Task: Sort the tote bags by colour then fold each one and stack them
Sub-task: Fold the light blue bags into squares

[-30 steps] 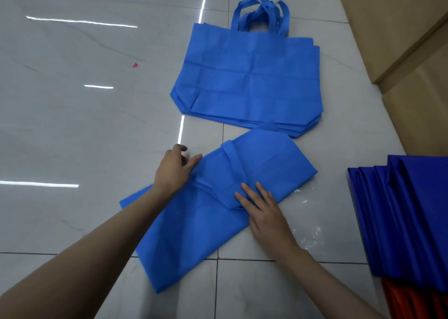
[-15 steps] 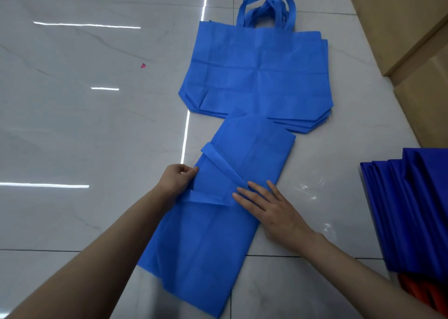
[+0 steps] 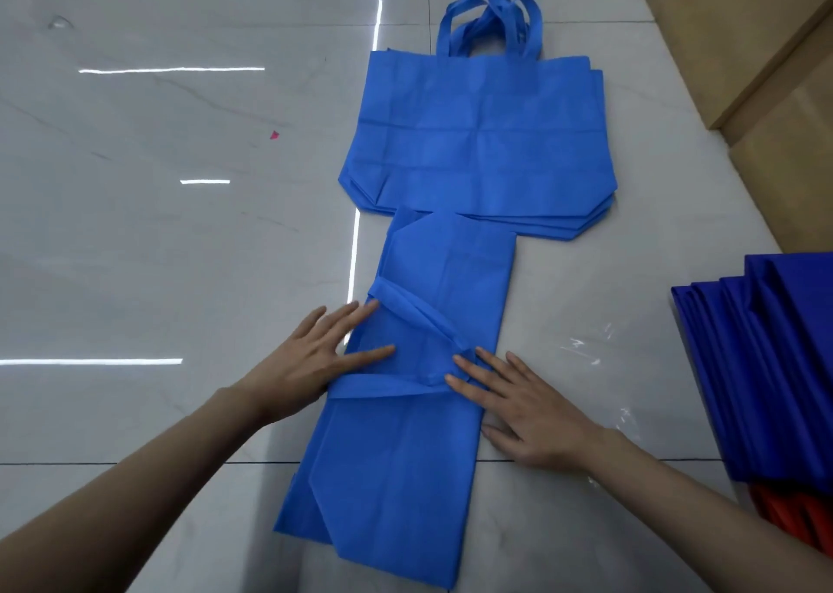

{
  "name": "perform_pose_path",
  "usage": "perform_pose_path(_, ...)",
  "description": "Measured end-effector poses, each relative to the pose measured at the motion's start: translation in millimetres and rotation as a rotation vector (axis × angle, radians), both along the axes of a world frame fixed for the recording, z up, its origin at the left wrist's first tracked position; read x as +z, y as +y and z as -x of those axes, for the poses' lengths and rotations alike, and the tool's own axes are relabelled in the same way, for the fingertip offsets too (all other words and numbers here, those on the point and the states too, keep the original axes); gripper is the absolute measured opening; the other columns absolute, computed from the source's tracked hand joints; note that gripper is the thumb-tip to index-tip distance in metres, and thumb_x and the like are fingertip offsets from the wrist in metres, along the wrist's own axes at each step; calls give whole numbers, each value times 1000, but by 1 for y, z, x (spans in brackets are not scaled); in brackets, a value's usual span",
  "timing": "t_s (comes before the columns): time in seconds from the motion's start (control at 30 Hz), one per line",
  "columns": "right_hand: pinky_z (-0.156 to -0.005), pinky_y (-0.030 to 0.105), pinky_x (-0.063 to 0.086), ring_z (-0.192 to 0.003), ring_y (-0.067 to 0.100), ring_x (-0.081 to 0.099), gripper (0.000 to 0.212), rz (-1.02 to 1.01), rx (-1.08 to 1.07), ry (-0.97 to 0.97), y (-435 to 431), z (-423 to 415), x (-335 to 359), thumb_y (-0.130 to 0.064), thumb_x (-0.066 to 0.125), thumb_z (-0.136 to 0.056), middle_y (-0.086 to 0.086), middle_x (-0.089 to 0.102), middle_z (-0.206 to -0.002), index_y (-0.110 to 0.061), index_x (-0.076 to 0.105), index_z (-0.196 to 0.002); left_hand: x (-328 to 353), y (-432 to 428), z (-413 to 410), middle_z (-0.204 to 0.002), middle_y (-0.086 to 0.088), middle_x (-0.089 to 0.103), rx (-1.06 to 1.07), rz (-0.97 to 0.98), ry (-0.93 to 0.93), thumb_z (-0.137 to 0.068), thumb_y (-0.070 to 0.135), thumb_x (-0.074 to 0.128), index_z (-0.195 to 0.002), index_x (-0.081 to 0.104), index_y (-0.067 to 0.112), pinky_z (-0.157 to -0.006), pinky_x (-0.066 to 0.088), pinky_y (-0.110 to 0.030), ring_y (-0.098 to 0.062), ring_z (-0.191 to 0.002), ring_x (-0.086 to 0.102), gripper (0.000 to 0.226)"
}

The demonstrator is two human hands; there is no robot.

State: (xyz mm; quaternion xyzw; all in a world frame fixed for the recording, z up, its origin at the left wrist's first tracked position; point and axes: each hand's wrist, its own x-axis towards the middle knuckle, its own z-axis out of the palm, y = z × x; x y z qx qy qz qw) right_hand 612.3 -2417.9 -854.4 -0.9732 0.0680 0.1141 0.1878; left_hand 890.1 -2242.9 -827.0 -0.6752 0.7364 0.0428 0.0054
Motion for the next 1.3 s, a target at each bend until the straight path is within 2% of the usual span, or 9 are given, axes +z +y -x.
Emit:
perform_pose_path(0.17,-116,33,-4,-146,11,-8,79,-19,-6,-81,0,4,-4,-40,43,-88,-14,-2,-159,-40,-6,-149,-4,-10,-4,-139,16,46,-56,19,204,-78,8,66,-125,56,34,-106,18,-23,-15,-132,40,55)
perform_pose_path(0.3,-116,27,-6,-138,0,-22,84,-100,-80,-28,4,-2,6,-62,44,-88,-31,-21,-147,-42,-18,-142,-6,-17,5,-98,4,67,603,-134,771,-84,36,58,-84,64,38,-78,45,-24,-14,-90,60,6)
perform_pose_path(0.37,-114,20,7,-138,0,2,86,-341,-351,-46,11,-13,15,-77,34,-79,-26,1,-151,-32,10,-149,-1,-25,16,-57,-4,42,783,-32,926,-82,48,64,-61,42,14,-50,30,-26,-16,-51,36,46)
perform_pose_path(0.43,-100,34,40,-115,17,50,73,-568,-673,-369,20,-28,18,-74,34,-83,-1,57,-125,-14,58,-118,4,-35,27,-53,2,30,918,67,1045,-82,41,67,-58,33,11,-43,20,-19,-9,-46,25,52)
perform_pose_path(0.53,-60,34,37,-63,16,43,49,-655,-1155,-485,23,-53,12,-52,48,-91,-2,44,-65,-12,41,-63,2,-45,35,-50,10,44,1054,154,1144,-82,39,69,-57,51,8,-43,27,-13,-4,-44,35,44)
perform_pose_path(0.83,-90,41,42,-97,32,57,25,-315,-1493,-217,3,-104,18,-29,58,-88,9,63,-101,-13,49,-105,-6,-62,45,-90,-3,64,1236,263,1013,-81,39,69,-104,42,17,-70,49,-37,-22,-82,60,42)
perform_pose_path(1.0,-107,48,26,-132,37,32,67,221,-856,-375,-23,-104,31,-35,60,-84,15,32,-149,-19,34,-144,-5,-44,21,-79,-8,59,970,87,845,-82,36,68,-109,47,21,-57,37,-25,-21,-71,52,38)
perform_pose_path(1.1,-114,46,11,-142,34,14,69,200,-436,-50,-38,-107,19,-61,15,-85,5,7,-159,-35,21,-149,-5,-31,2,-94,-9,58,899,79,585,-83,32,68,-120,53,17,-80,41,-36,-30,-90,54,43)
perform_pose_path(1.3,-86,39,48,-111,33,54,56,369,-526,-77,-17,-114,-11,-51,27,-90,11,46,-142,-29,52,-134,-19,-54,74,-140,-17,45,739,349,167,-87,13,42,-125,55,9,-103,32,-52,-33,-128,42,41)
